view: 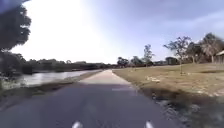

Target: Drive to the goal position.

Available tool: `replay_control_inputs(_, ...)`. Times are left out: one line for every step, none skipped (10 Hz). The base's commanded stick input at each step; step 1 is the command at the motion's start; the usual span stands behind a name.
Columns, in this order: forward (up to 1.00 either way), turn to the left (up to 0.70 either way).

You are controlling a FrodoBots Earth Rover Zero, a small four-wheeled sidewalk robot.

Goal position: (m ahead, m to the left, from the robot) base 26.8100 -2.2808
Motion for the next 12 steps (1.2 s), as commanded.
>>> replay_control_inputs(1.00,0.02)
replay_control_inputs(1.00,0.02)
replay_control_inputs(1.00,0.02)
replay_control_inputs(1.00,0.02)
replay_control_inputs(1.00,0.02)
replay_control_inputs(1.00,0.02)
replay_control_inputs(1.00,0.02)
replay_control_inputs(1.00,0.02)
replay_control_inputs(1.00,0.02)
replay_control_inputs(1.00,0.02)
replay_control_inputs(1.00,0.02)
replay_control_inputs(1.00,0.02)
